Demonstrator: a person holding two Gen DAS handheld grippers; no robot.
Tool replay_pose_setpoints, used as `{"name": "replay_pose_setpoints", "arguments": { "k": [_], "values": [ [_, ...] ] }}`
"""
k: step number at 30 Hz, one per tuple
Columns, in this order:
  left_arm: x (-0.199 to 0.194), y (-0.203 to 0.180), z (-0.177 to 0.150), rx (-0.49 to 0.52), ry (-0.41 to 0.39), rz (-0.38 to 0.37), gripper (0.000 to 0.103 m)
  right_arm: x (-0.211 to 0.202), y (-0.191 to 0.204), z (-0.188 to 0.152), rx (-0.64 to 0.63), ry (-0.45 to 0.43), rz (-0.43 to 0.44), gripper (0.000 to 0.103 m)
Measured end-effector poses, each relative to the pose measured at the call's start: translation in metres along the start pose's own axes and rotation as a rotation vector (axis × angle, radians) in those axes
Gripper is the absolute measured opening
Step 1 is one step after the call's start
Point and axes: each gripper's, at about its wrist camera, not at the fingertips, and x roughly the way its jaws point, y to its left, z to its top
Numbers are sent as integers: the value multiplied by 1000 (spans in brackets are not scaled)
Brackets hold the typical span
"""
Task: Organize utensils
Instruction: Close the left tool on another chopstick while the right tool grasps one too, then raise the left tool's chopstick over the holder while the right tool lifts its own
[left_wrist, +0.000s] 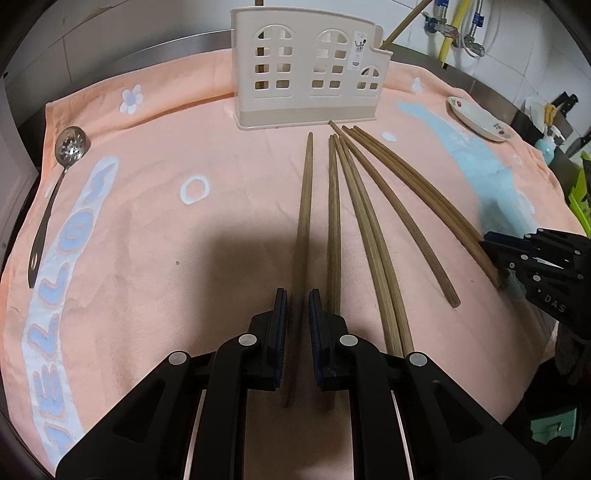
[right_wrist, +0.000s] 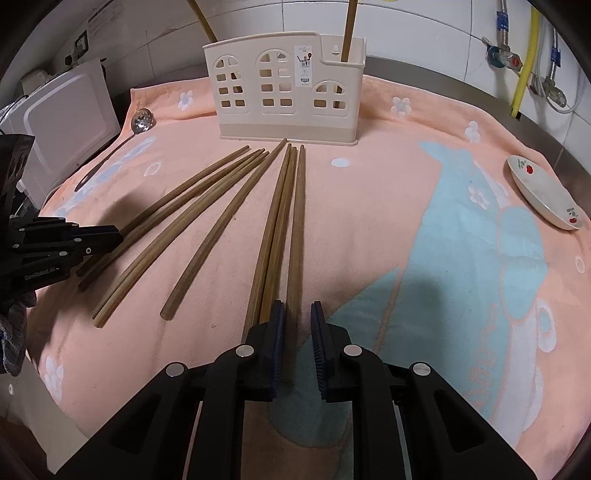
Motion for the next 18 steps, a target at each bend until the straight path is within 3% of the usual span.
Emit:
{"name": "replay_pose_setpoints", "arguments": {
  "k": [5, 11, 18],
  "values": [
    [2, -5, 2, 16, 3, 26, 10, -1, -2, -1, 11, -8, -3, 7],
    [-5, -6, 5, 17, -9, 26, 7, -8, -1, 2, 8, -28, 3, 7],
    [-33, -4, 17, 14, -79, 17, 6, -41, -1, 21, -1, -126, 16, 7]
  ]
}}
